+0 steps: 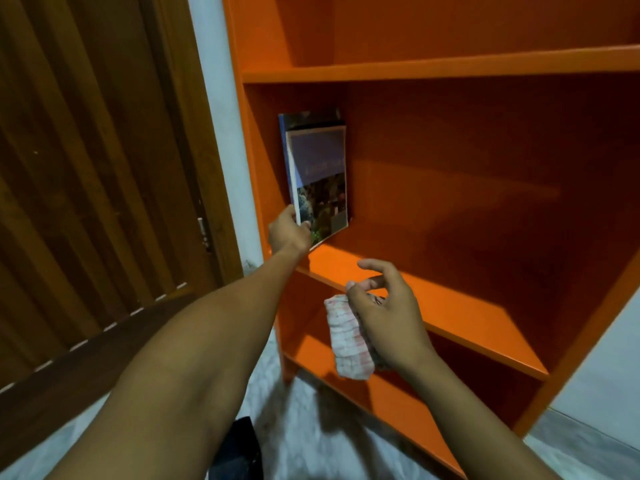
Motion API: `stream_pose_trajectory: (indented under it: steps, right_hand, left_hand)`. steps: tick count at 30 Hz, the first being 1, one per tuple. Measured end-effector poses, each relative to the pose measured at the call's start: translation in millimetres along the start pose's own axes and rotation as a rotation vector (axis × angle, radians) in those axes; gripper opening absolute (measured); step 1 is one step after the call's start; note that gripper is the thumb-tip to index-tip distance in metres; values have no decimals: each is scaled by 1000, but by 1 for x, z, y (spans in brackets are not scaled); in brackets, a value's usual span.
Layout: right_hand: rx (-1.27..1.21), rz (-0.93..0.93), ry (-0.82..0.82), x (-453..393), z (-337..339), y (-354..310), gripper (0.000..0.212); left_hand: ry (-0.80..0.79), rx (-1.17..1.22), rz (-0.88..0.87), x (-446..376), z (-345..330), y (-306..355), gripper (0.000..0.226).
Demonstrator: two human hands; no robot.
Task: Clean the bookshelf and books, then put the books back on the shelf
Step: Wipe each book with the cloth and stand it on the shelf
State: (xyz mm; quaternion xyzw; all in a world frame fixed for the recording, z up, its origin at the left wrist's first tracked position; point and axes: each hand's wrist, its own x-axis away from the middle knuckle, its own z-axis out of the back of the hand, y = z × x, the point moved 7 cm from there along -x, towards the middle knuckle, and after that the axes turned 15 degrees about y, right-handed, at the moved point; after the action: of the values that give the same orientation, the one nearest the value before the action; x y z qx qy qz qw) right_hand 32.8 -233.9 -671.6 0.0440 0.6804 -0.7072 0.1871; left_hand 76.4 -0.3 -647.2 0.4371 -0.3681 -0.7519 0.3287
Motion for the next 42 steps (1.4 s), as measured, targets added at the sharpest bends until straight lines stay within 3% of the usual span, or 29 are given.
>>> stream_pose_trajectory:
  steps: [5,8,14,19,22,28,34,37,40,42]
  right_hand:
    - [5,-15,-19,-7,-5,4,22]
    - [-1,-15,-30,-9,-8,3,21]
    - [-15,-23,-70,-7,-17,0,21]
    - [-24,-15,-71,-10,-15,2,21]
    - [-27,-8,-65,-14,-13,5,21]
    - [-12,0,-87,-16,-16,9,17]
    - [16,-9,-126,-6,-26,13,6]
    - [-14,-165,-152,14,-33,14,20]
    - [-129,-538,-109,46,-40,34,31]
    - [-231,-799,-166,75,-46,54,32]
  left_hand:
    - [-101,-287,-77,-3,-2,-13,27]
    - [-159,-365,-99,-5,-1,-17,12]
    - [-91,-325,-24,-9,-4,-17,27]
    - [-28,-276,38,-11,-17,-16,14]
    - [-9,-290,46,-14,-21,-13,19]
    - [-5,-393,-33,-16,-16,-10,26]
    - [-23,-412,-150,11,21,-11,16]
    - [-33,-393,-177,33,57,-28,14]
    - [-52,-345,-139,67,96,-60,9]
    - [-94,-314,-73,97,121,-87,6]
